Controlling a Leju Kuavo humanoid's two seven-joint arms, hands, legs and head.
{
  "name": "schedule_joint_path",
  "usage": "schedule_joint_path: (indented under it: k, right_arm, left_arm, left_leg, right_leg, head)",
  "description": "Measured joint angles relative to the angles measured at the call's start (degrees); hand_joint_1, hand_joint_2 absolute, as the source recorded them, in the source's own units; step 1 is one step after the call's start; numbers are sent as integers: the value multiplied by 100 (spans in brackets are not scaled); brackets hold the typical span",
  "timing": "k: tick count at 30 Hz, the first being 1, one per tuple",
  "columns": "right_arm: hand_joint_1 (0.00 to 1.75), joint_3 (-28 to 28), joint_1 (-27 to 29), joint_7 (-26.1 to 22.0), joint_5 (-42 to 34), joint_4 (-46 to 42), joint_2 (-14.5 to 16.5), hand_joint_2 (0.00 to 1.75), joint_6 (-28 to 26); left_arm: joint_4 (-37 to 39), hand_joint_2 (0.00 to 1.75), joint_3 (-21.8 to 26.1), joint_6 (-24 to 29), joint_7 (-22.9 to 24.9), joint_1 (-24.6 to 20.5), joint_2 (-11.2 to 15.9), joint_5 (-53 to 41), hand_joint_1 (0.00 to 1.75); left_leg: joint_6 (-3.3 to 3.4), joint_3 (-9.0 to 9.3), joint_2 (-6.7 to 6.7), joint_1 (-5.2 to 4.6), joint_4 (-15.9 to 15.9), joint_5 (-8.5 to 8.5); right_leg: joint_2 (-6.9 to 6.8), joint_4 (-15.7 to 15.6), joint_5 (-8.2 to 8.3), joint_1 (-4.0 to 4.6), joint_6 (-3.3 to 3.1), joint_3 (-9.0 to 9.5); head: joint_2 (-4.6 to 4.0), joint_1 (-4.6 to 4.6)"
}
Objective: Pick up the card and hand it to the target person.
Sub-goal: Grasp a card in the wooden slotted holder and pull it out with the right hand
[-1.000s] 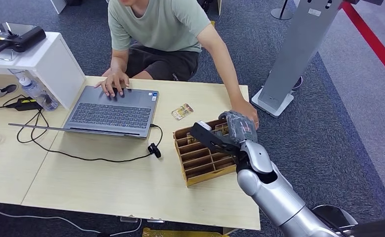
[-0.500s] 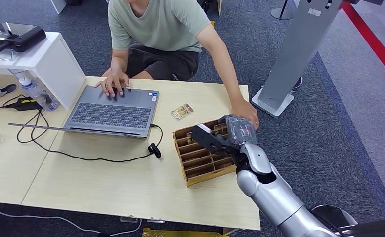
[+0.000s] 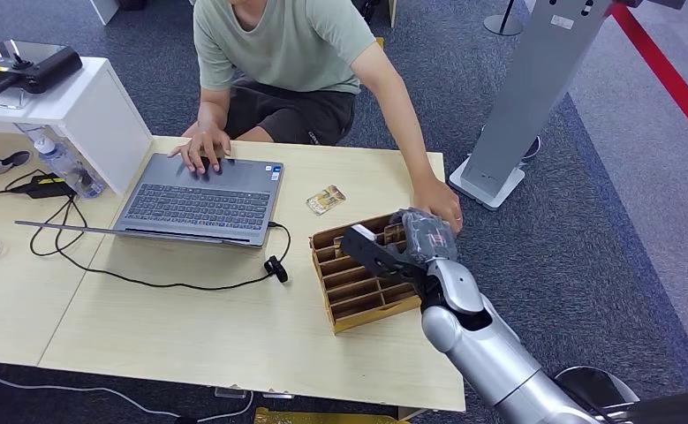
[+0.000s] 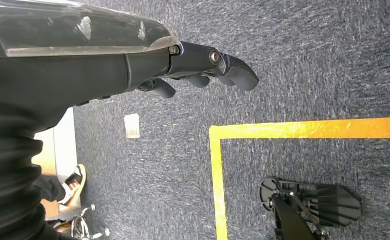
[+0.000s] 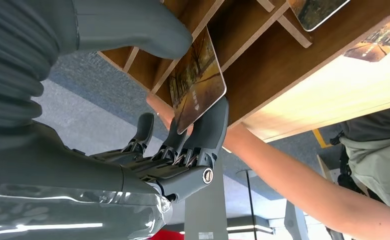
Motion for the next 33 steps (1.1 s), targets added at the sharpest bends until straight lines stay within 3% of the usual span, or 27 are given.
schedule_joint_path:
  k: [5, 10, 33]
  right_arm:
    - [131, 0, 14, 3, 8, -1, 2, 175, -1]
    - [152, -3, 15, 5, 25, -1, 8, 175, -6]
    - [150, -23, 20, -37, 180, -22, 15, 175, -47]
  left_arm:
    - [0, 175, 0, 0, 0, 0, -5, 0, 0]
    - [0, 175, 0, 1, 0, 0, -9, 0, 0]
    - [0, 175, 0, 67, -11, 0, -24, -97, 0]
  left_leg:
    - [0, 0, 0, 0, 0, 0]
    - [0, 1, 0, 0, 0, 0]
    - [0, 8, 0, 0, 0, 1]
  right_leg:
    - [0, 0, 0, 0, 0, 0]
    - [0, 0, 0, 0, 0, 1]
    - [0, 0, 1, 0, 0, 8]
  head:
    - [0, -1]
    - [0, -1]
    - [0, -2]
